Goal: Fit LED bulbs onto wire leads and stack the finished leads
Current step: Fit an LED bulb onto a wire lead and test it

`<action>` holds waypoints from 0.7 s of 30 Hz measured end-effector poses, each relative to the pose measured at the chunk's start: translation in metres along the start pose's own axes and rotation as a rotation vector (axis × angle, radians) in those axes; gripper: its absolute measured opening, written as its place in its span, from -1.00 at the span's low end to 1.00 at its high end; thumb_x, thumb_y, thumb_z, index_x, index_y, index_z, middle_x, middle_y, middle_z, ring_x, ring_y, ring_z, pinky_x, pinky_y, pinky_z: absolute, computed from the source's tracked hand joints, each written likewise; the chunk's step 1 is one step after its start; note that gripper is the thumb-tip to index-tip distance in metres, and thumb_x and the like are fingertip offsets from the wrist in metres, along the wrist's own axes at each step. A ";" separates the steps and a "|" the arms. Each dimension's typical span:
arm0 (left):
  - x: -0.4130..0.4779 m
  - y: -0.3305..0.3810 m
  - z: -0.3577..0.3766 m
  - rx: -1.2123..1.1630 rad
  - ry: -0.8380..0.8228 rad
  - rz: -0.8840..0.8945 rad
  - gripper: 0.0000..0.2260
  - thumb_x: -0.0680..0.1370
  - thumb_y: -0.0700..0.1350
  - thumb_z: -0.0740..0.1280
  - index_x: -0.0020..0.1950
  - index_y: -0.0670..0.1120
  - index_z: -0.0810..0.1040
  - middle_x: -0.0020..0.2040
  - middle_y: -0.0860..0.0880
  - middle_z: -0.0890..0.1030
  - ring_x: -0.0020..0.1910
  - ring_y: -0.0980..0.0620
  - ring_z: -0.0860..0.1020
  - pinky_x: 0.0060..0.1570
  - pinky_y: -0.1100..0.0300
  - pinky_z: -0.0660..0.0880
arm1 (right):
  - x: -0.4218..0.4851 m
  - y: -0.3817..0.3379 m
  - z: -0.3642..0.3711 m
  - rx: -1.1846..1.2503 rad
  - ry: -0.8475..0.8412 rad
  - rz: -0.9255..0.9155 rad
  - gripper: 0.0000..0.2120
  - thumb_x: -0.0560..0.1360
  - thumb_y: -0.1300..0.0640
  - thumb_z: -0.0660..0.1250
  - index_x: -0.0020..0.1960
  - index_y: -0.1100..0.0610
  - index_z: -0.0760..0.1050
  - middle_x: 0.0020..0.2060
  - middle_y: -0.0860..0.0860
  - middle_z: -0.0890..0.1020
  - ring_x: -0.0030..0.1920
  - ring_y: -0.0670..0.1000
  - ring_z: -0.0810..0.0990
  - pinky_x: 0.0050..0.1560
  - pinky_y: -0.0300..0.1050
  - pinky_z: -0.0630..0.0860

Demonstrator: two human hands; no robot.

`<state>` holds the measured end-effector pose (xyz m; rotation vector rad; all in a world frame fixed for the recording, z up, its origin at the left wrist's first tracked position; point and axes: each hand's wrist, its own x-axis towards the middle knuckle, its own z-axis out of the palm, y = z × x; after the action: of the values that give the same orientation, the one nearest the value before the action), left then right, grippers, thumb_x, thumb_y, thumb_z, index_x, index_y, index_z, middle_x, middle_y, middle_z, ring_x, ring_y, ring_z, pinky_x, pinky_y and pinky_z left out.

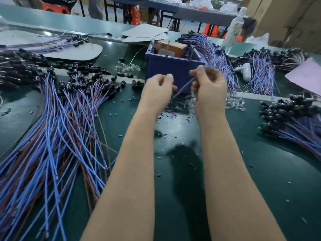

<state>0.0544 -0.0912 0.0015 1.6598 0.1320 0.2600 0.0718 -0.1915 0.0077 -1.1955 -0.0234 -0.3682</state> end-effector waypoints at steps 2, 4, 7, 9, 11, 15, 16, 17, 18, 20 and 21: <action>-0.007 -0.004 0.015 0.193 -0.288 0.006 -0.75 0.64 -0.04 0.13 -0.08 -0.12 0.52 -0.21 -0.07 0.65 -0.30 0.10 0.59 -0.22 0.27 0.45 | 0.009 -0.012 -0.023 0.084 0.168 -0.062 -0.86 0.56 0.33 0.25 -0.08 0.14 0.33 -0.43 -0.03 0.62 -0.50 -0.17 0.45 -0.43 -0.34 0.40; -0.012 -0.009 0.030 0.261 -0.427 0.055 -0.77 0.64 -0.08 0.15 -0.12 -0.11 0.52 -0.34 0.02 0.57 -0.44 0.20 0.52 -0.35 0.35 0.42 | 0.016 -0.017 -0.043 0.193 0.309 -0.058 -0.83 0.55 0.34 0.25 -0.04 0.14 0.29 -0.48 -0.05 0.61 -0.51 -0.17 0.48 -0.43 -0.33 0.41; -0.011 -0.012 0.050 0.315 -0.384 0.177 -0.81 0.61 -0.15 0.20 -0.13 -0.13 0.55 -0.37 0.02 0.53 -0.42 0.12 0.43 -0.38 0.31 0.39 | 0.017 -0.013 -0.068 0.249 0.343 0.031 -0.90 0.56 0.26 0.28 -0.01 0.14 0.36 -0.46 -0.05 0.61 -0.49 -0.16 0.49 -0.43 -0.34 0.43; -0.009 -0.011 0.062 0.392 -0.346 0.256 -0.81 0.60 -0.14 0.23 -0.08 -0.18 0.59 -0.27 -0.07 0.61 -0.37 0.06 0.44 -0.34 0.26 0.39 | 0.013 -0.002 -0.078 0.133 0.222 0.083 -0.93 0.56 0.19 0.29 -0.10 0.09 0.45 -0.43 -0.09 0.57 -0.44 -0.15 0.47 -0.39 -0.33 0.42; -0.008 -0.013 0.074 0.451 -0.316 0.298 -0.83 0.59 -0.13 0.24 -0.04 -0.17 0.61 -0.17 -0.12 0.64 -0.24 -0.02 0.50 -0.18 0.17 0.41 | 0.009 0.011 -0.082 -0.050 0.111 0.055 -0.84 0.57 0.16 0.27 -0.18 0.08 0.50 -0.45 -0.10 0.48 -0.44 -0.16 0.40 -0.41 -0.33 0.34; -0.007 -0.028 0.075 0.490 -0.222 0.228 -0.86 0.58 -0.11 0.26 -0.06 -0.09 0.60 -0.13 -0.05 0.63 -0.09 -0.04 0.56 -0.10 0.20 0.40 | 0.014 0.022 -0.088 -0.142 0.230 -0.053 -0.74 0.60 0.17 0.22 -0.26 0.13 0.48 -0.60 -0.13 0.47 -0.56 -0.22 0.37 -0.49 -0.38 0.33; -0.005 -0.033 0.070 0.503 -0.194 0.191 -0.86 0.58 -0.11 0.25 -0.04 -0.09 0.61 -0.10 -0.06 0.65 -0.06 -0.05 0.57 -0.07 0.20 0.41 | 0.017 0.022 -0.091 -0.106 0.306 -0.050 -0.73 0.60 0.16 0.22 -0.27 0.12 0.47 -0.60 -0.12 0.50 -0.56 -0.21 0.40 -0.48 -0.37 0.36; -0.003 -0.037 0.065 0.514 -0.159 0.156 -0.84 0.58 -0.11 0.25 -0.01 -0.10 0.61 -0.07 -0.07 0.66 -0.03 -0.06 0.57 -0.04 0.20 0.42 | 0.019 0.023 -0.094 -0.058 0.368 -0.038 -0.73 0.60 0.15 0.22 -0.27 0.12 0.47 -0.59 -0.11 0.52 -0.55 -0.20 0.43 -0.47 -0.36 0.39; 0.000 -0.042 0.059 0.524 -0.115 0.123 -0.83 0.58 -0.11 0.24 0.02 -0.11 0.61 -0.04 -0.08 0.66 0.00 -0.07 0.57 -0.02 0.20 0.42 | 0.020 0.024 -0.096 -0.008 0.406 -0.018 -0.73 0.60 0.15 0.22 -0.26 0.12 0.47 -0.58 -0.10 0.54 -0.54 -0.18 0.46 -0.46 -0.34 0.41; 0.002 -0.047 0.049 0.522 -0.022 0.078 -0.83 0.59 -0.11 0.23 0.03 -0.10 0.60 -0.03 -0.06 0.64 0.02 -0.07 0.55 -0.03 0.21 0.39 | 0.020 0.026 -0.094 0.060 0.395 0.037 -0.76 0.60 0.16 0.23 -0.24 0.13 0.47 -0.53 -0.08 0.57 -0.50 -0.16 0.50 -0.43 -0.33 0.46; 0.003 -0.048 0.047 0.501 0.011 0.070 -0.84 0.59 -0.11 0.23 0.02 -0.10 0.59 -0.04 -0.05 0.63 0.01 -0.06 0.55 -0.04 0.22 0.38 | 0.019 0.028 -0.091 0.066 0.347 0.068 -0.79 0.59 0.18 0.24 -0.22 0.13 0.47 -0.47 -0.06 0.58 -0.45 -0.13 0.51 -0.39 -0.33 0.49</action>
<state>0.0719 -0.1310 -0.0499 2.1629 0.1564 0.3057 0.0823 -0.2709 -0.0475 -1.0515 0.3026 -0.5071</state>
